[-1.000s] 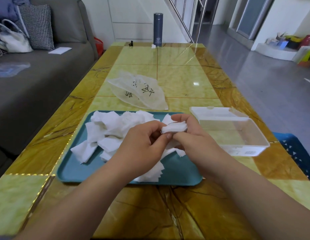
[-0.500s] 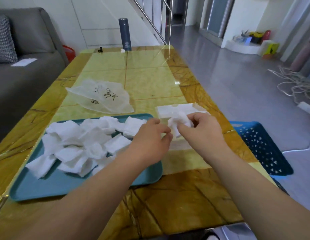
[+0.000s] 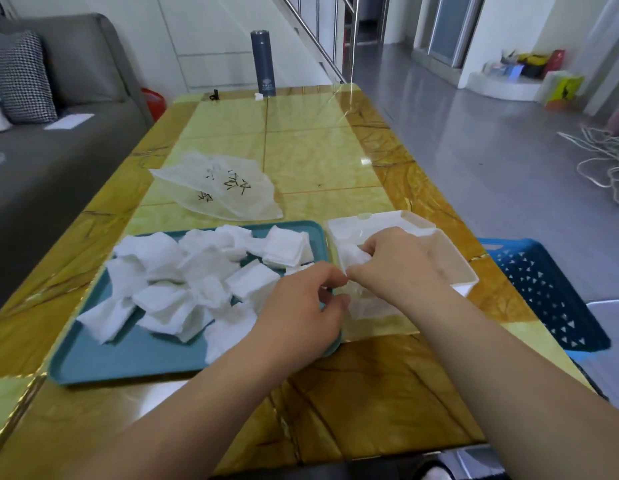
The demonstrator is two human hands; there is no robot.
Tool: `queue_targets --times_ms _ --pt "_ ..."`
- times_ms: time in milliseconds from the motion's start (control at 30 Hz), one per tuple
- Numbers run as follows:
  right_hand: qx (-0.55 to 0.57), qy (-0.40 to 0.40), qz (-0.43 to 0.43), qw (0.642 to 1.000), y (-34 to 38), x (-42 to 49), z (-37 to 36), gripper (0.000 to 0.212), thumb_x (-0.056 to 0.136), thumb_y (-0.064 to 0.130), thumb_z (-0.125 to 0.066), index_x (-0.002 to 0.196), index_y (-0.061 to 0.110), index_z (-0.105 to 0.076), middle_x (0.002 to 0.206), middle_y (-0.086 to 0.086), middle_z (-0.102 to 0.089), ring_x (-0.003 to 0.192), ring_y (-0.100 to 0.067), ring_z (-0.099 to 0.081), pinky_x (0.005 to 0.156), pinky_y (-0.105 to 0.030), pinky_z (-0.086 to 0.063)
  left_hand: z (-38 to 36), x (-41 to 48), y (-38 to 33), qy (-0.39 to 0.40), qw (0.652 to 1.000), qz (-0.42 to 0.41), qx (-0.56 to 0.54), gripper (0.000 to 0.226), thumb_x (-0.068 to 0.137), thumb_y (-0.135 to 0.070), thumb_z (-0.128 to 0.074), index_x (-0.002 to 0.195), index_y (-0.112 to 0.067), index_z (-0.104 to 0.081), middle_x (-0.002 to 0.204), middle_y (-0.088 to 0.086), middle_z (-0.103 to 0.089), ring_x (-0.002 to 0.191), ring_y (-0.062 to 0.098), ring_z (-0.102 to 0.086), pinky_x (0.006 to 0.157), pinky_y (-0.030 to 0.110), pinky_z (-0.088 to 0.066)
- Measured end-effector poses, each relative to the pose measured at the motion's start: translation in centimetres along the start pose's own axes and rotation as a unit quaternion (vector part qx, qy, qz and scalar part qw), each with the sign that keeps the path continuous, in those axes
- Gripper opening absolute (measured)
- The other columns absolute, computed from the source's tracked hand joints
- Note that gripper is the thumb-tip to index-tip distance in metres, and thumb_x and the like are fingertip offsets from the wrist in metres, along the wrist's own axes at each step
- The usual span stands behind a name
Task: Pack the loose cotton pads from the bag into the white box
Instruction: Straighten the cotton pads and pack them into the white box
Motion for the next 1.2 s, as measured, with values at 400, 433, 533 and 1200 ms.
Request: queue_targets --times_ms 400,433,533,1200 --pt "-0.065 -0.015 0.050 0.996 1.8 -0.4 0.2 0.008 0.084 0.017 -0.067 0.076 0.018 -0.068 0.078 -0.002 -0.070 0.078 -0.027 -0.066 0.055 -0.026 -0.044 -1.0 0.7 0.4 0.029 1.000 -0.002 0.002 0.018 0.096 -0.031 -0.063 0.111 -0.038 -0.069 0.104 -0.017 -0.068 0.099 -0.001 -0.061 0.078 0.008 -0.044" --pt "-0.070 0.003 0.051 0.996 1.7 -0.5 -0.2 0.011 0.083 0.016 -0.065 0.073 0.015 -0.064 0.073 -0.003 -0.065 0.072 -0.028 -0.061 0.054 -0.028 -0.043 -0.9 0.6 0.4 0.031 1.000 -0.005 0.000 0.019 0.095 -0.029 -0.063 0.111 -0.037 -0.070 0.104 -0.016 -0.068 0.099 0.000 -0.061 0.081 0.012 -0.047" --pt "-0.074 0.028 0.042 0.996 1.6 -1.0 -0.5 0.029 0.075 0.007 -0.058 0.061 0.017 -0.034 0.062 -0.004 -0.037 0.060 -0.024 -0.034 0.052 -0.029 -0.029 0.2 0.1 0.6 0.025 1.000 -0.011 -0.003 0.020 0.095 -0.025 -0.065 0.110 -0.036 -0.071 0.107 -0.018 -0.068 0.098 -0.003 -0.062 0.088 0.018 -0.050" --pt "-0.122 0.102 0.123 0.980 8.1 -2.7 -7.7 0.051 0.086 0.012 -0.065 0.135 0.022 -0.062 0.138 -0.002 -0.060 0.129 -0.027 -0.056 0.102 -0.040 -0.052 9.2 -2.1 8.2 0.042 0.961 0.066 0.265 0.026 0.088 -0.039 -0.070 0.113 -0.034 -0.063 0.103 -0.009 -0.054 0.101 0.020 -0.058 0.088 0.039 -0.053"
Point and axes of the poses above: each hand's wrist, its own x-axis towards the middle knuckle, its own z-axis out of the back of the hand, y = z × x, the point moved 10 cm from there along x, towards the middle knuckle
